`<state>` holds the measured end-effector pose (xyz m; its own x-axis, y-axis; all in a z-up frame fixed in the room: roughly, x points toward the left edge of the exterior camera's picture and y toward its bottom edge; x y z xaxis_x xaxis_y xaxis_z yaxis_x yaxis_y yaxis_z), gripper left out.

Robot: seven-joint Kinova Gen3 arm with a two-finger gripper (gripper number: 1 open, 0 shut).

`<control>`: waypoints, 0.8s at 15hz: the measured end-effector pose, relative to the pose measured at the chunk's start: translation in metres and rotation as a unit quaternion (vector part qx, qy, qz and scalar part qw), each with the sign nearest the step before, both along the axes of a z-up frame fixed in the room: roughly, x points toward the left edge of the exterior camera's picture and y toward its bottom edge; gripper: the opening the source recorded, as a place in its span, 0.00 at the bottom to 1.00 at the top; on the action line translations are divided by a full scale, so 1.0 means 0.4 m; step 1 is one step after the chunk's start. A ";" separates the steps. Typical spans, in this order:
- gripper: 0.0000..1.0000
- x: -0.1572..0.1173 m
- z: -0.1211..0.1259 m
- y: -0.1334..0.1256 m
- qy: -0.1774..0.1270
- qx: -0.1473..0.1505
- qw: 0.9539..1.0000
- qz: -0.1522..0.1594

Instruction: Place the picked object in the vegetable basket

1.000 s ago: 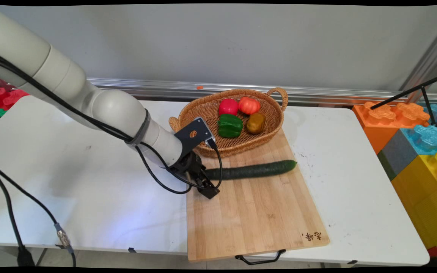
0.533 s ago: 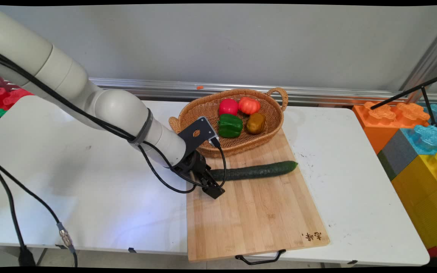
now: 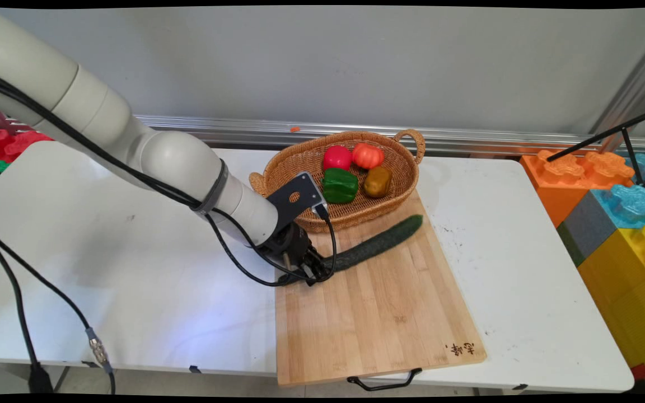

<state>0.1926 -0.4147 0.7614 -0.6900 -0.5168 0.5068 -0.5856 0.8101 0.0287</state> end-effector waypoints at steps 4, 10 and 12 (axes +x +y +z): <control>0.00 -0.002 0.005 0.003 0.003 -0.001 1.000 -0.006; 0.00 -0.024 0.090 0.014 0.040 -0.005 0.999 -0.033; 0.00 -0.027 0.135 0.010 0.050 -0.013 0.998 -0.048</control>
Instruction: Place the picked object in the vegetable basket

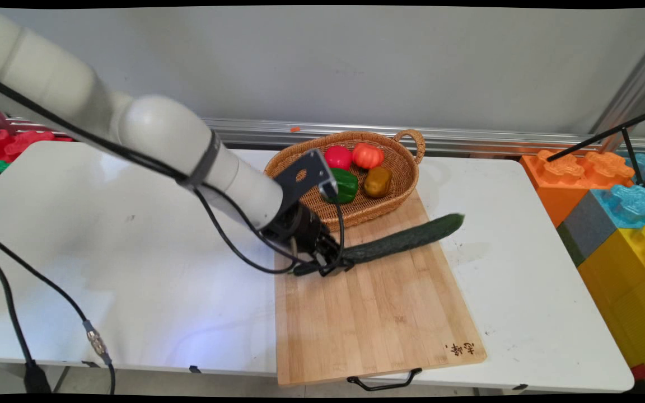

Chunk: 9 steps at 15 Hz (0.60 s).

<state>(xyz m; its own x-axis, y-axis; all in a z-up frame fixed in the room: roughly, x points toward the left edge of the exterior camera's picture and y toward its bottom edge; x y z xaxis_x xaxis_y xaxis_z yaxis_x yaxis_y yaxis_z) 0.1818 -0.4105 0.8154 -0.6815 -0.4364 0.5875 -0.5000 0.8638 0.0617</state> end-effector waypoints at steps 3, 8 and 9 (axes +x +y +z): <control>0.00 0.003 0.087 -0.024 -0.003 -0.037 0.999 -0.031; 0.00 0.041 0.190 -0.100 -0.031 -0.106 0.992 -0.057; 0.00 0.054 0.206 -0.120 -0.041 -0.121 0.990 -0.059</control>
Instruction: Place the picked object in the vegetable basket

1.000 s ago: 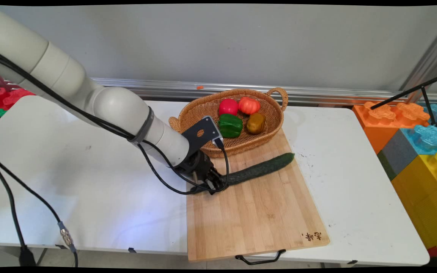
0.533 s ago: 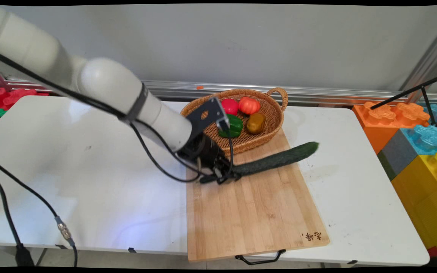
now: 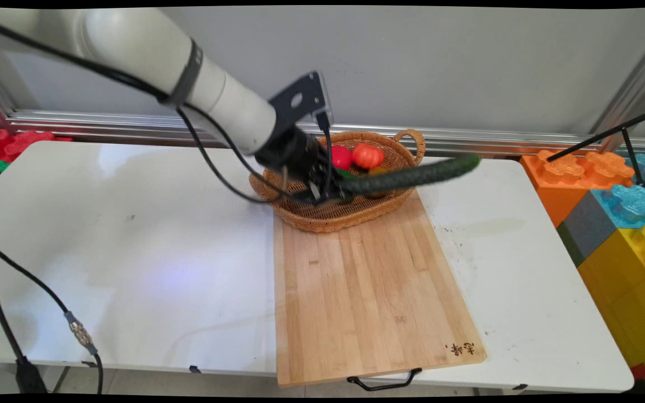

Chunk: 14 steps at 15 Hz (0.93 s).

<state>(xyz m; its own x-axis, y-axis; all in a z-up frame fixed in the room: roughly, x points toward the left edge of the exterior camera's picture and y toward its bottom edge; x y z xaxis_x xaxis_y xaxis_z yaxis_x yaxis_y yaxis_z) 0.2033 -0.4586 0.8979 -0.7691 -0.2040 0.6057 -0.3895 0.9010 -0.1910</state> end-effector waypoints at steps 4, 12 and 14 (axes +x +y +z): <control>0.00 0.065 0.012 -0.074 -0.041 -0.042 0.998 0.000; 0.00 0.126 -0.081 -0.177 -0.101 -0.071 0.991 -0.046; 0.00 0.132 -0.102 -0.195 -0.109 -0.075 0.990 -0.056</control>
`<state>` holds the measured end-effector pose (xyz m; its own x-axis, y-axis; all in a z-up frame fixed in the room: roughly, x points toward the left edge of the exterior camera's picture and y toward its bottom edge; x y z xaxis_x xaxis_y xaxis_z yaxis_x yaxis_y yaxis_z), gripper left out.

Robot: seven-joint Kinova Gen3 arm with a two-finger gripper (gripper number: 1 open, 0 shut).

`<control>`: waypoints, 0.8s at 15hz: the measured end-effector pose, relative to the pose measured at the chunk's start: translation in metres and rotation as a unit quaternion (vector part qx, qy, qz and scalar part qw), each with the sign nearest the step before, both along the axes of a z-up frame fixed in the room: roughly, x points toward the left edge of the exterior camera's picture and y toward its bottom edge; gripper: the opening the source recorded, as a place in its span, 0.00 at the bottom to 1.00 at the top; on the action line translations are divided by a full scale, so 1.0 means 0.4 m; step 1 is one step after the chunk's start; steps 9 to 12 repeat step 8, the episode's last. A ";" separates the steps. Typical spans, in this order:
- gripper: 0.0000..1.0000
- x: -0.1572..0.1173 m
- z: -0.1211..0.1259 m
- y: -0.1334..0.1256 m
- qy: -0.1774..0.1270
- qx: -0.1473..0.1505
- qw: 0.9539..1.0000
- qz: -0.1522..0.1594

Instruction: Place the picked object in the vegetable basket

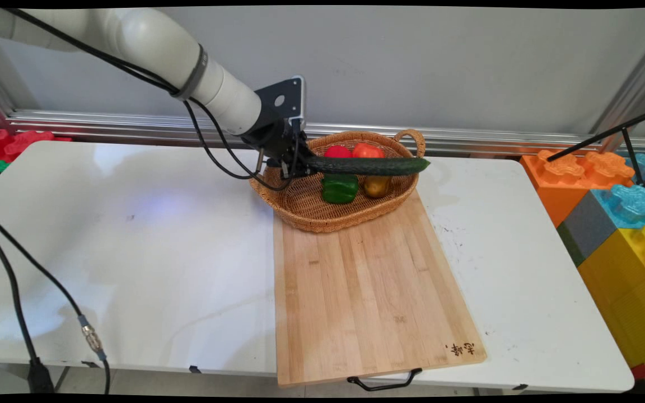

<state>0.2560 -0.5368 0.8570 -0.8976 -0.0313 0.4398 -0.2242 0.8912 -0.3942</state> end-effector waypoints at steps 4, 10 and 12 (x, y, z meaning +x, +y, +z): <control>1.00 0.010 -0.028 -0.018 -0.009 0.001 1.000 -0.014; 1.00 0.027 -0.037 -0.020 -0.014 0.010 1.000 -0.016; 1.00 0.027 -0.037 -0.020 -0.014 0.010 1.000 -0.016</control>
